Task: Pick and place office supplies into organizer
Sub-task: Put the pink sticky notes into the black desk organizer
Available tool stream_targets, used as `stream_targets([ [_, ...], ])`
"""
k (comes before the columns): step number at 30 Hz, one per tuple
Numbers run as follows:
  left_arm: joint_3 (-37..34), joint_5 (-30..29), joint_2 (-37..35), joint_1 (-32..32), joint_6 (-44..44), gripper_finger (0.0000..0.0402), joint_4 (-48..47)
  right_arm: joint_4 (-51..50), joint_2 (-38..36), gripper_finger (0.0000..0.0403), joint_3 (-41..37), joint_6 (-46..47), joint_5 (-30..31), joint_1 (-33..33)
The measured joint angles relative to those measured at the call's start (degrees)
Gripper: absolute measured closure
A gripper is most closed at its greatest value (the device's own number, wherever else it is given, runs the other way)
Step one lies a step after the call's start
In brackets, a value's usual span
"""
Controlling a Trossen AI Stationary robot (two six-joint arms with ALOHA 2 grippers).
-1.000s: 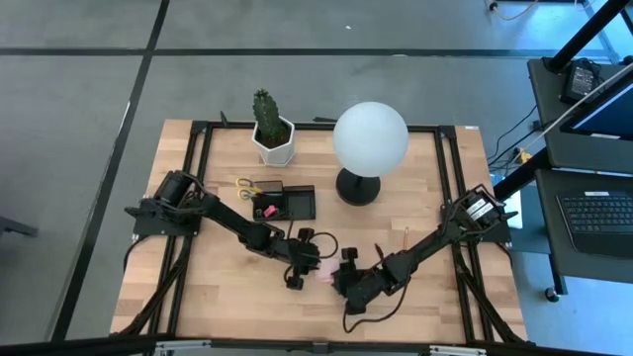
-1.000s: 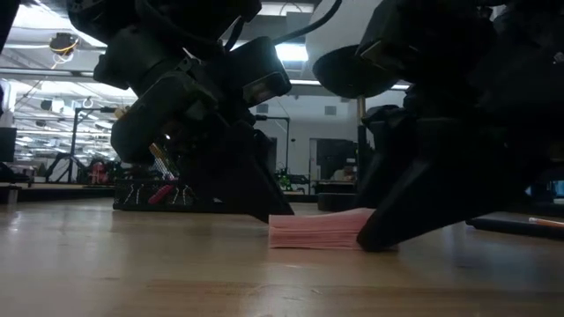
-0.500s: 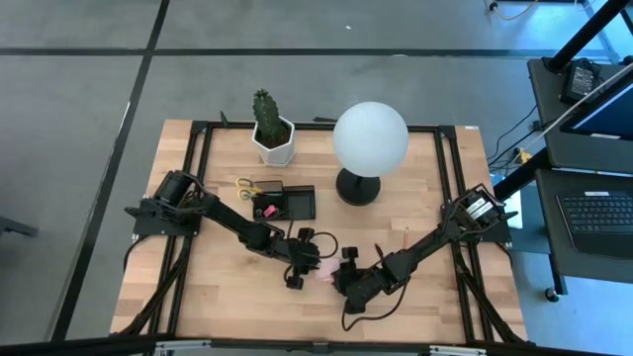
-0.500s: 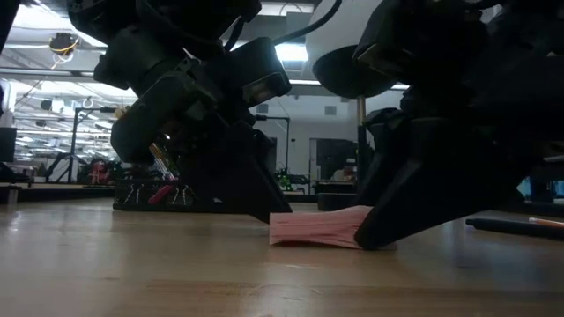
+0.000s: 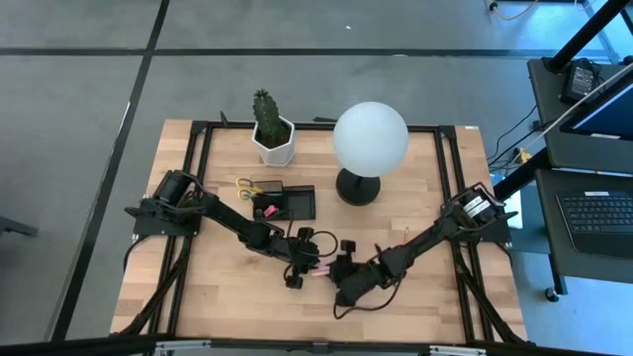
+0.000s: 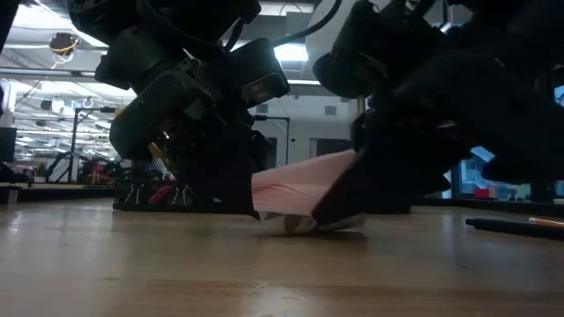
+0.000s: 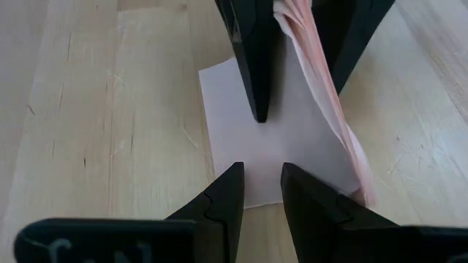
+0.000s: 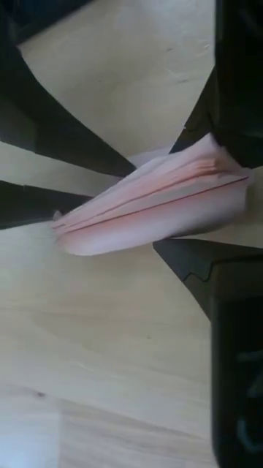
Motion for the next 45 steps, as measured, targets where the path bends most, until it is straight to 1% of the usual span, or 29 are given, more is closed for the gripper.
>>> stream_targets([
  [9,0.0,0.44,0.0,0.0,-0.33,0.0313,0.0,0.46,0.0,0.0278,0.04,-3.02,-0.48,-1.69],
  [13,0.0,1.06,-0.02,0.0,-0.45,0.0313,-0.12,2.97,0.0,0.0278,0.04,-3.26,-0.83,-2.84],
  [18,0.0,2.16,-0.07,0.37,-0.69,0.0313,-0.22,4.73,0.0,0.0278,0.04,-6.28,-1.26,-3.15],
  [21,0.01,2.18,-0.06,0.37,-0.94,0.0313,-0.17,2.83,-0.05,0.0278,0.32,-7.14,-1.64,-3.13],
  [24,0.04,2.16,-0.02,0.37,-0.97,0.0313,-0.09,0.13,-0.2,0.0278,0.43,-6.11,-1.97,-3.13],
  [29,0.04,2.44,0.02,0.37,-0.95,0.0313,-0.33,-4.89,-0.23,0.0278,0.38,-5.8,-4.75,-3.26],
  [32,0.09,2.47,0.04,0.37,-0.95,0.0313,-0.3,-7.45,-0.34,0.0278,0.52,-4.42,-5.15,-3.28],
  [39,0.09,3.02,0.04,0.37,-0.93,0.0313,-0.24,-9.03,-0.33,0.0278,1.43,-4.54,-5.55,-3.24],
  [45,0.03,4.5,-0.01,0.74,-0.93,0.0313,-0.89,-5.64,0.17,0.0278,4.75,-10.15,-6.92,-3.17],
])
